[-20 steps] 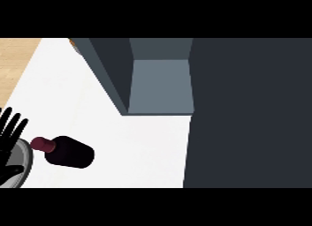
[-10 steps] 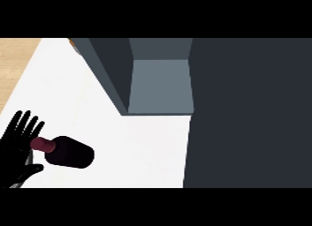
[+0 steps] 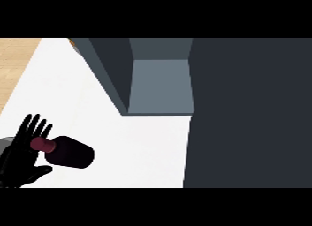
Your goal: Pick up the wine, place it into the cabinet and close the cabinet
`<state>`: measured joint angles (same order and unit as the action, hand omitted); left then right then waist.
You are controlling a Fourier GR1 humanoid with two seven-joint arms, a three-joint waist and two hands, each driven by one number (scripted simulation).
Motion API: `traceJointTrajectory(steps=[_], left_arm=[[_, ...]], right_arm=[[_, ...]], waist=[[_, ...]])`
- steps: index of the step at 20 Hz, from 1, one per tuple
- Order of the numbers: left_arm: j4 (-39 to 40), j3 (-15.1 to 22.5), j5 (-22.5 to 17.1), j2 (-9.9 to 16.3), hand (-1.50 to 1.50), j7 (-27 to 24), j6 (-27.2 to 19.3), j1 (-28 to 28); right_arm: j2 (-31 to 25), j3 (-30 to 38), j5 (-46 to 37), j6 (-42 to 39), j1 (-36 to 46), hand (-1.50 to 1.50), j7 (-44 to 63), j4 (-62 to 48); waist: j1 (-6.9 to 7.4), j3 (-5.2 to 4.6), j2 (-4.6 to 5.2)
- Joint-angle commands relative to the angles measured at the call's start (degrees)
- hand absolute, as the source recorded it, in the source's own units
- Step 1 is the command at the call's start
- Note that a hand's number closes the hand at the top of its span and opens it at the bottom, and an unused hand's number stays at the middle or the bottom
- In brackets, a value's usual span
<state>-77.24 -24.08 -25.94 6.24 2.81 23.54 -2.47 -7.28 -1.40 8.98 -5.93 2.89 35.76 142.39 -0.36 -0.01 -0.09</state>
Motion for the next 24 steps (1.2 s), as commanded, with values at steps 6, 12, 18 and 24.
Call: traceJointTrajectory(steps=[6,12,18,24], left_arm=[[2.73,1.36,1.24,-0.52,-1.5,-1.7,-0.86,1.41],[7.92,3.86,5.55,-2.33,-1.5,-9.1,0.12,-0.14],[12.78,3.29,3.9,0.0,-1.5,-8.26,1.07,4.09],[20.57,3.62,5.64,-1.07,-1.5,-15.28,1.67,5.38]], right_arm=[[3.08,-3.35,1.46,1.86,-1.69,-1.5,3.15,9.56],[1.82,-0.34,3.26,-0.68,-1.29,-1.5,1.23,5.16],[1.54,-2.77,1.19,4.02,6.12,-1.5,10.31,8.59],[1.18,-1.08,3.37,-0.09,-2.58,-1.5,5.35,11.63]], waist=[[-0.02,0.0,-0.05],[0.17,0.02,0.03],[0.23,-0.03,-0.04],[-0.29,0.01,-0.03]])
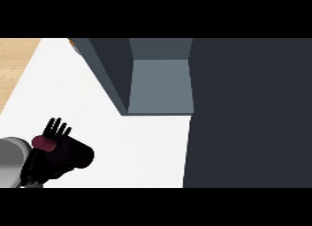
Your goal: Pick up the wine, place it into the cabinet and close the cabinet
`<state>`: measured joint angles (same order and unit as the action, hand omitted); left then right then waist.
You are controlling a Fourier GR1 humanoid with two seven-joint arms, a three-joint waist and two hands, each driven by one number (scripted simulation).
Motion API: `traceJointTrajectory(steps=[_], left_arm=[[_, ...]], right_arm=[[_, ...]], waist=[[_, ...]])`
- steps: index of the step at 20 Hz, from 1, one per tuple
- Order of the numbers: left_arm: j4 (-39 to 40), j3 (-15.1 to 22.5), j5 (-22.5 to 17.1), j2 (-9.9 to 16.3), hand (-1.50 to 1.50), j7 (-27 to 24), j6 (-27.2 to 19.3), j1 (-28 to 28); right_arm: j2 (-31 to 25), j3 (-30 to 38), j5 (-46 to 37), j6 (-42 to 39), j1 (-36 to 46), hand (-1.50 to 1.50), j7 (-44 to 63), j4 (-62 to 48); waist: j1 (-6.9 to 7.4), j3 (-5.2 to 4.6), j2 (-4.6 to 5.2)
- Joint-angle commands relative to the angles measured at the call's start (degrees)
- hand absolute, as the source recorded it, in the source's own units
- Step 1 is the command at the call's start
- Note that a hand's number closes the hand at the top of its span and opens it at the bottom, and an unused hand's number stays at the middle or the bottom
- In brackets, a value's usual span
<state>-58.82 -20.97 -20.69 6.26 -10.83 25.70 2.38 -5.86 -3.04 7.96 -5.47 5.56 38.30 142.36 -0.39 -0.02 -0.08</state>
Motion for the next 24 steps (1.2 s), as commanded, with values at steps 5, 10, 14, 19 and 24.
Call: traceJointTrajectory(steps=[5,10,14,19,24], left_arm=[[-0.88,1.0,-2.15,-1.0,-1.5,0.48,-0.84,0.58],[2.33,2.14,-4.12,-2.42,1.5,-1.25,4.67,1.26],[0.12,3.74,-2.23,0.28,1.5,-1.97,6.44,1.16],[2.69,6.67,8.37,0.23,1.5,-13.62,2.32,3.04],[-1.89,7.43,13.73,0.05,1.5,-20.89,-4.04,-0.42]], right_arm=[[0.46,2.26,5.64,0.09,-1.92,-1.5,2.18,6.21],[-0.91,3.77,7.79,-1.42,-3.14,-1.5,3.52,8.71],[0.66,-0.19,2.9,-0.02,-2.44,-1.5,3.74,8.54],[1.27,0.63,2.69,0.4,-1.97,-1.5,3.16,8.03],[0.59,3.2,4.89,-1.62,-1.71,-1.5,0.07,3.84]], waist=[[0.31,0.04,-0.02],[-0.04,0.04,-0.07],[0.2,0.03,-0.07],[-0.22,-0.03,-0.02],[0.25,0.03,-0.03]])
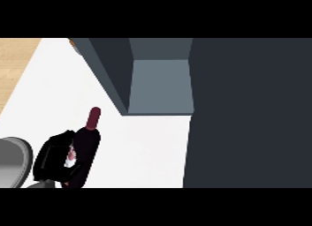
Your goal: Pick up the wine, place it into the cabinet and close the cabinet
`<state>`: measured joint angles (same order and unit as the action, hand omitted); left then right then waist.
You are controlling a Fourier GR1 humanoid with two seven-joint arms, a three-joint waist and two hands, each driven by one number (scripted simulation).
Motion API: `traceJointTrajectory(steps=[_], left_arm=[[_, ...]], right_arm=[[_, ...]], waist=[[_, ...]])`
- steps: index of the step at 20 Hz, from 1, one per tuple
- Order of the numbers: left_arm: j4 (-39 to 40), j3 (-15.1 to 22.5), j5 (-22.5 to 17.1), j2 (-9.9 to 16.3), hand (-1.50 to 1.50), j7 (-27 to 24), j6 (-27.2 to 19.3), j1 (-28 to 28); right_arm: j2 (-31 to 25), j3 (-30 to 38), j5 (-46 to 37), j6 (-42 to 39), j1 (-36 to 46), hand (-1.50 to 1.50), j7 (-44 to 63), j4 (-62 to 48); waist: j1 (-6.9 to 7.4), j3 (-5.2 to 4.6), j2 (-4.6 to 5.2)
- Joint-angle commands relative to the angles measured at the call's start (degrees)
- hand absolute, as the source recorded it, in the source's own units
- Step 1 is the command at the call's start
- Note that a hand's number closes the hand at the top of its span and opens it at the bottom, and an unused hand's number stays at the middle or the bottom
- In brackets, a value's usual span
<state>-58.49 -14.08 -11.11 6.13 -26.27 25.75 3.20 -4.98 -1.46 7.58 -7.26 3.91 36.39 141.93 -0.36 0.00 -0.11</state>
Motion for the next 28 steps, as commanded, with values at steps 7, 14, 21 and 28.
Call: traceJointTrajectory(steps=[7,14,21,28], left_arm=[[-12.78,1.41,7.97,-1.38,1.5,-10.02,-11.84,-4.92],[-20.93,2.16,2.98,-3.39,1.5,-4.7,-10.72,-3.81],[-39.21,11.8,0.95,-6.07,1.5,8.55,-13.3,-9.71],[-48.82,15.97,3.15,-5.86,1.5,20.47,-19.23,-7.92]], right_arm=[[1.28,-1.91,2.69,0.48,-1.13,-1.5,2.33,5.3],[1.05,-1.65,1.89,1.46,1.4,-1.5,4.1,4.87],[0.38,1.58,4.48,0.44,3.94,-1.5,2.48,0.95],[-1.19,4.98,9.1,0.36,3.27,-1.5,7.33,5.75]], waist=[[0.48,0.03,-0.12],[0.43,0.0,-0.03],[0.64,0.02,-0.01],[0.28,0.03,-0.08]])
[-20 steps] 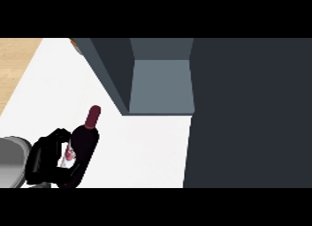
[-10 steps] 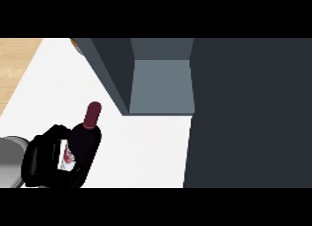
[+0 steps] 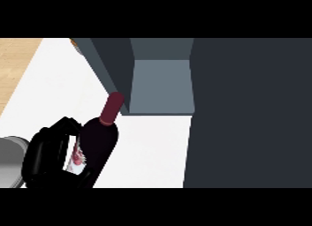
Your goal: Pick up the wine, place it into the cabinet and close the cabinet
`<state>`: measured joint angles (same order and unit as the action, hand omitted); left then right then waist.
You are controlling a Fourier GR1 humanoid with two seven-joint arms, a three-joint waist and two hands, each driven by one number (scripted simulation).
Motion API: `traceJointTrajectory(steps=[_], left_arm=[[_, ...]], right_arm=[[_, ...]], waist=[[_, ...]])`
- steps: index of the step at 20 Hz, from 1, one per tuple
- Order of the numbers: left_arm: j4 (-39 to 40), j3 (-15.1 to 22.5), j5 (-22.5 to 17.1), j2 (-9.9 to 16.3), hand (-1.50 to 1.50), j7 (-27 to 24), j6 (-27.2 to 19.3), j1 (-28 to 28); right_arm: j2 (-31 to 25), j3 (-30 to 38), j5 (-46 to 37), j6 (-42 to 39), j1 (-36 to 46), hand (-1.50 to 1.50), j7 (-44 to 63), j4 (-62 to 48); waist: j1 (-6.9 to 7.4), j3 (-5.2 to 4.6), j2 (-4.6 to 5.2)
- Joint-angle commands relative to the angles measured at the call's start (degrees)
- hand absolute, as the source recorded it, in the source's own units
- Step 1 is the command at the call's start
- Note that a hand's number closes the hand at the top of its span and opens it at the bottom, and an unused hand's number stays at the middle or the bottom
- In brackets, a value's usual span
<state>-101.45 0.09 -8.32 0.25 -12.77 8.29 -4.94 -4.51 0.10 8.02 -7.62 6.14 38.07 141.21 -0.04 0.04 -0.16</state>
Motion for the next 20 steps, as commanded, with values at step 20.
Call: traceJointTrajectory(steps=[20], left_arm=[[-0.12,27.82,3.71,-0.25,1.5,16.72,-36.31,24.24]], right_arm=[[1.27,-0.75,3.4,2.47,2.11,-1.5,5.28,5.98]], waist=[[-0.35,-0.05,0.06]])
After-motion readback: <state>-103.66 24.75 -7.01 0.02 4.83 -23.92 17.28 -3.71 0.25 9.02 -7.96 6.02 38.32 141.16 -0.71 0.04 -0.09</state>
